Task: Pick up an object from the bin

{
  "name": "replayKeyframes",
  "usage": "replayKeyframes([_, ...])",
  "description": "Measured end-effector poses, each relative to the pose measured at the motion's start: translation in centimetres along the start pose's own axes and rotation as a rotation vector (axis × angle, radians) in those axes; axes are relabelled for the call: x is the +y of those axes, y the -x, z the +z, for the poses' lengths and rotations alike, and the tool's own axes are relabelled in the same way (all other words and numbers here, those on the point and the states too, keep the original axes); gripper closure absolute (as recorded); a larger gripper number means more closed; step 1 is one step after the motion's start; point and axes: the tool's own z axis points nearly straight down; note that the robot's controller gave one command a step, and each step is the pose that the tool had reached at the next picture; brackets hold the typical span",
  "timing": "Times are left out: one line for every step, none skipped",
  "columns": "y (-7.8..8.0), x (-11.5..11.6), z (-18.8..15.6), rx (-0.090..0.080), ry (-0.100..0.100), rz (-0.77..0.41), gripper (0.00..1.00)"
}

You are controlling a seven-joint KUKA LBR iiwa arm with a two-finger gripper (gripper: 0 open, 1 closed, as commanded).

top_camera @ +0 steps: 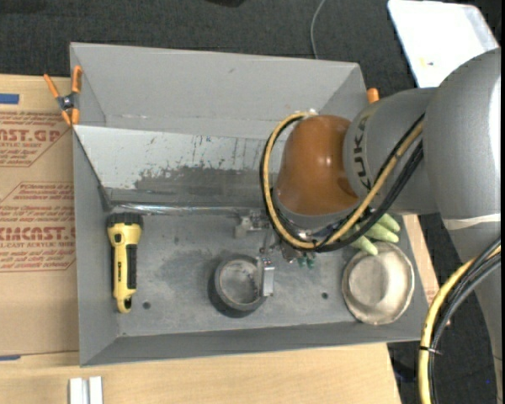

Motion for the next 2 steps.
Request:
replayKeyframes([0.1,0.1,1.0,0.014,0.0,0.0,0.0])
replayKeyframes([0.2,-0.2,-2.2,-0.021,0.001,0.002,0.0])
